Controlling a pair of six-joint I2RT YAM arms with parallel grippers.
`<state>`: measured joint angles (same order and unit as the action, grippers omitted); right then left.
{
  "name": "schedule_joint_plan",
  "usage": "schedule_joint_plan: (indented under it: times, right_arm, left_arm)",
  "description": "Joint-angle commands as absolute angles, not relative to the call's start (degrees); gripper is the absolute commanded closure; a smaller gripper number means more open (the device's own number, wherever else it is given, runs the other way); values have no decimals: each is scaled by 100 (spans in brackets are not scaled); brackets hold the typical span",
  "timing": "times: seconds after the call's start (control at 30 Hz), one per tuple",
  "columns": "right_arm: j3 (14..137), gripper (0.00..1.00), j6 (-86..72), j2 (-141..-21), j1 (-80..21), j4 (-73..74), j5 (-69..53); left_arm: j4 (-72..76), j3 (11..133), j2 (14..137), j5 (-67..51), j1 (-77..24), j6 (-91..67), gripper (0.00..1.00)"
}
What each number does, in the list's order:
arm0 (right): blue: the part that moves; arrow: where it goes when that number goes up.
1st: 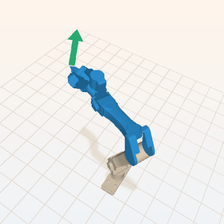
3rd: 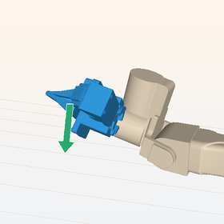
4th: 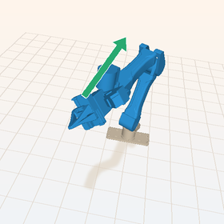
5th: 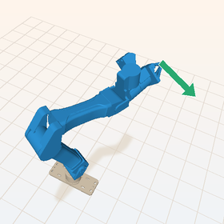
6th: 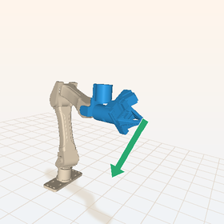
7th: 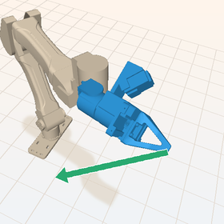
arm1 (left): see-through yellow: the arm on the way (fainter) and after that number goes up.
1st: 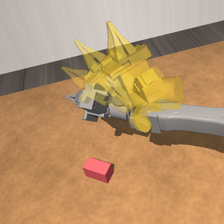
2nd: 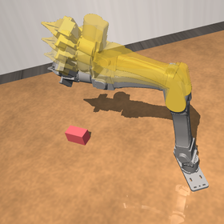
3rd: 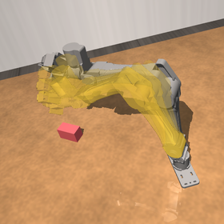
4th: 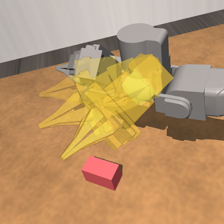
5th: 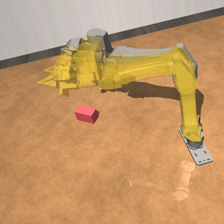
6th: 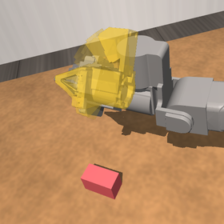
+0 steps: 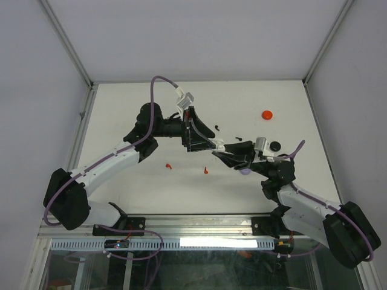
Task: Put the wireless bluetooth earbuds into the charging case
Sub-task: Close the charging case.
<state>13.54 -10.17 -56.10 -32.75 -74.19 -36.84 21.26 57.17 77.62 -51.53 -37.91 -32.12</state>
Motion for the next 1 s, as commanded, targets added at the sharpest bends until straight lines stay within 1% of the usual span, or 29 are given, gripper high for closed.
schedule_joint_plan:
  times: [0.0, 0.2, 0.47, 0.63, 0.77, 0.87, 0.93, 0.97]
  right_arm:
    - [1597, 100, -1142, -5624, -3266, -7831, -3726]
    - [1602, 100, -1161, -5722, -3265, -7649, -3599]
    - [1585, 100, -1268, -5805, -3269, -7323, -3385]
    - [1569, 100, -1257, -5713, -3269, -6782, -3254]
    - [1517, 100, -1243, -5438, -3261, -5986, -2943]
    - [1505, 100, -1214, -5012, -3261, -4884, -2590]
    - [1516, 100, -1211, -4689, -3254, -4141, -2188]
    - [1522, 100, -1211, -4521, -3259, -3737, -2188]
  left_arm:
    - [2526, 5720, 7826, -5322, -3853, -3354, 23]
    - [2600, 5735, 7719, -5623, -3968, -3204, 25]
    - [3326, 5595, 7493, -6210, -3981, -3508, 28]
    - [3028, 5645, 7278, -6159, -3973, -3211, 28]
    - [1736, 5863, 7062, -5441, -3919, -2353, 27]
    - [562, 6018, 6787, -4249, -3863, -1748, 25]
    - [-40, 6067, 6608, -3309, -3852, -1438, 22]
    - [-280, 6077, 6535, -2814, -3842, -1317, 21]
